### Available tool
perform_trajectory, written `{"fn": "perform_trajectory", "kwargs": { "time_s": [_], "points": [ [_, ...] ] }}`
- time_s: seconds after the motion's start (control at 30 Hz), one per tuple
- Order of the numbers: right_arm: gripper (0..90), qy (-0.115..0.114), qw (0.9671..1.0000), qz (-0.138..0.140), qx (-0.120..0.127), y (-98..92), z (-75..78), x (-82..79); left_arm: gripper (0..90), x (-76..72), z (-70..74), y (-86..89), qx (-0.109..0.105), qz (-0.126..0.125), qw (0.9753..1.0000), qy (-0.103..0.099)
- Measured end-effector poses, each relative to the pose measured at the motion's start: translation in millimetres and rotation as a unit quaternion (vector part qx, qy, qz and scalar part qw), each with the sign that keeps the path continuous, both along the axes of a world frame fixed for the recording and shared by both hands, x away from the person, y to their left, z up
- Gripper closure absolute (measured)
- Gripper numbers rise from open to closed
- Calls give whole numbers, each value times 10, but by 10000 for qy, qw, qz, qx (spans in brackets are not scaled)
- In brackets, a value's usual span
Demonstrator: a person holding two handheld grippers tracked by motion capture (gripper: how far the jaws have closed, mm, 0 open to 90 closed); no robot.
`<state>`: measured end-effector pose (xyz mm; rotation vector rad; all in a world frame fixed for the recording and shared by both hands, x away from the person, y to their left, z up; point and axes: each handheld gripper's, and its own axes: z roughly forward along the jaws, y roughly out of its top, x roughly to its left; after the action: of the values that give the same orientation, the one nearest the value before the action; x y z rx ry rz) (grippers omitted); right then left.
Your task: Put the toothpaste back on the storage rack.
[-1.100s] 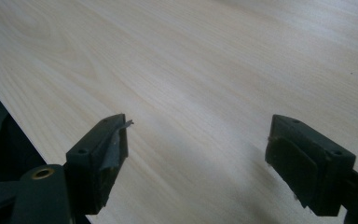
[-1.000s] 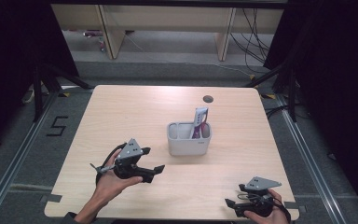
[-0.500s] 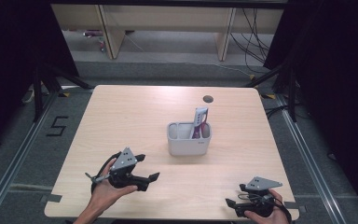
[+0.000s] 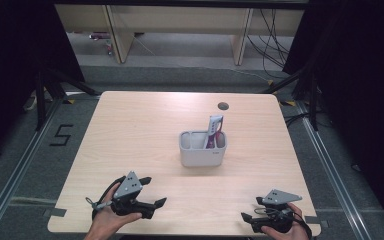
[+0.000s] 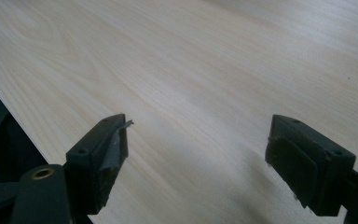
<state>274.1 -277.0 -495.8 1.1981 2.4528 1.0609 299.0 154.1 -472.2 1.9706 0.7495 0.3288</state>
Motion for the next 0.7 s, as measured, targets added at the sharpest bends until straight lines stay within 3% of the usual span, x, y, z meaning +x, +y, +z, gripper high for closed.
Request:
{"fn": "perform_trajectory", "kwargs": {
  "time_s": [0.03,0.1,0.17,0.2,0.27,0.33,0.43,0.47,0.57,0.63,0.7],
  "points": [
    [212,-116,9999,53,-16,-9,-4,11,156,-13,-11,12,50,31,10000,26],
    [211,52,9997,204,98,-8,1,21,156,-33,-43,39,81,36,9999,60],
    [212,-77,10000,-1,-8,2,14,-5,156,-73,-85,52,55,36,9999,111],
    [211,-7,10000,-22,32,11,12,-10,156,-88,-92,57,79,17,9999,144],
    [211,-147,9999,66,-51,0,12,5,156,-118,-113,68,90,-31,9999,129],
    [211,-71,9999,111,29,8,9,7,156,-147,-132,76,116,-30,9999,114],
    [211,-4,9998,207,70,6,7,16,156,-203,-150,92,342,4,9994,60],
    [211,-11,9998,198,70,8,6,15,156,-210,-164,89,279,-3,9996,40],
    [210,-16,9998,194,70,9,6,16,157,-263,-170,107,403,-8,9992,35],
    [211,-17,9998,195,74,8,5,16,157,-296,-178,109,331,12,9994,51],
    [210,-21,9998,195,75,8,5,16,156,-336,-190,119,396,82,9992,23]
  ]
}}
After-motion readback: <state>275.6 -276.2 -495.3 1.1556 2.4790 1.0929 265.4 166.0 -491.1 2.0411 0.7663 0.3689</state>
